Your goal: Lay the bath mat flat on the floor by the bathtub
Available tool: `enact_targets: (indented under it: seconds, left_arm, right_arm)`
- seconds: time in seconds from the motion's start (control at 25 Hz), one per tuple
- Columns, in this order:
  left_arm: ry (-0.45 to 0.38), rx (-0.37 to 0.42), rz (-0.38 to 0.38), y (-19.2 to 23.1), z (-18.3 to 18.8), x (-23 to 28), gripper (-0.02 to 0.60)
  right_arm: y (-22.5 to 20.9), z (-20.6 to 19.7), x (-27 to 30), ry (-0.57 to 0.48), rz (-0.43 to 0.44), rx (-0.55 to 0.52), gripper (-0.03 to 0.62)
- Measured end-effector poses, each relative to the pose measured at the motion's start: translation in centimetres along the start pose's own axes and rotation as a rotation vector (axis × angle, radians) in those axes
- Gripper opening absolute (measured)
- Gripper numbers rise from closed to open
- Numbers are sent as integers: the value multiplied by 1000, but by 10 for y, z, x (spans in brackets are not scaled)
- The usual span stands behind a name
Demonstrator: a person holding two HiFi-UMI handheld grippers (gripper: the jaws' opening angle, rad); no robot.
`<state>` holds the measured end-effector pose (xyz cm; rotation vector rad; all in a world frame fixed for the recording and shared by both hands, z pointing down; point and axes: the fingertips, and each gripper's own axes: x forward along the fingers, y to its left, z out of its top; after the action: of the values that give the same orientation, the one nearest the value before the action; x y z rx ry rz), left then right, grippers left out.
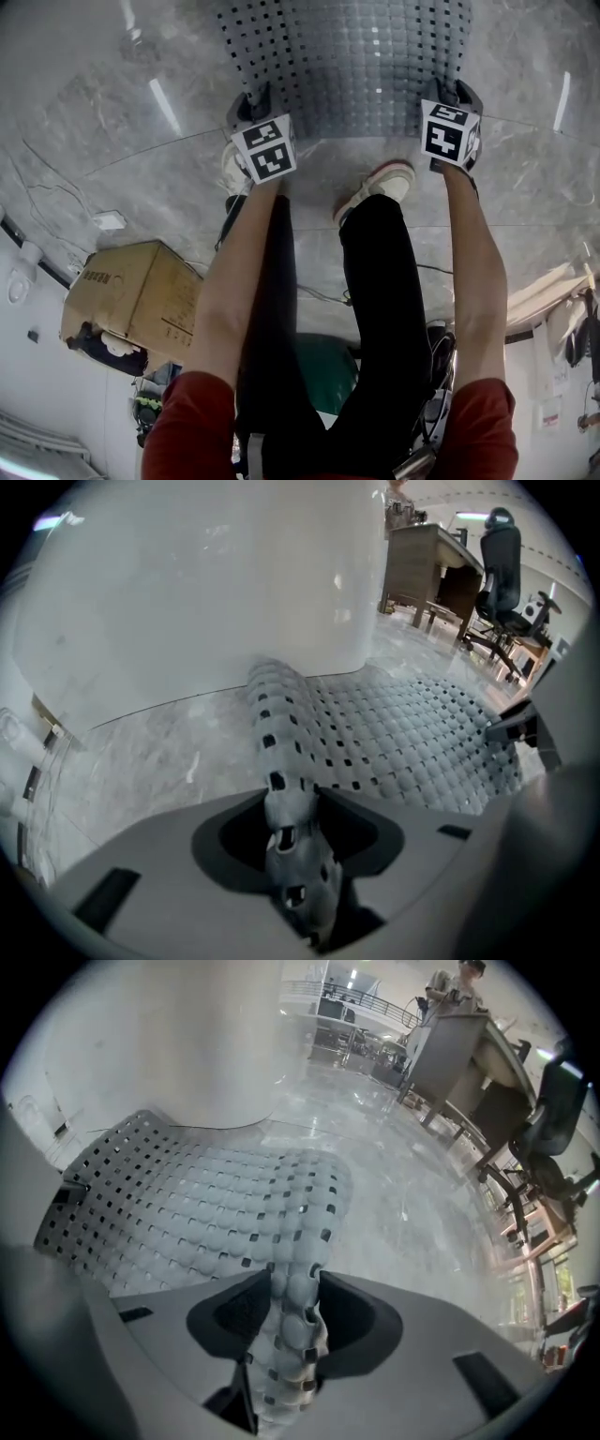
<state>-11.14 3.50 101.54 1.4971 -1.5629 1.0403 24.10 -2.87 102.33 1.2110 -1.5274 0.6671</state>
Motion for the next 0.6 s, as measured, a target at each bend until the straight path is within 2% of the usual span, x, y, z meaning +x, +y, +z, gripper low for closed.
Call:
enact_targets:
  seconds: [0.24, 0.36, 0.6]
  left_arm:
    - [12, -5, 13, 13, -4, 7, 219]
    - [23, -16, 26, 20, -5, 9, 251]
    - [43, -8, 22, 17, -5, 3, 268]
  right_arm:
    - [-5, -3, 7, 22, 5, -33, 219]
    - [-4, -3, 7, 25, 0, -41, 227]
    - [-5, -2, -1, 21, -4, -25, 256]
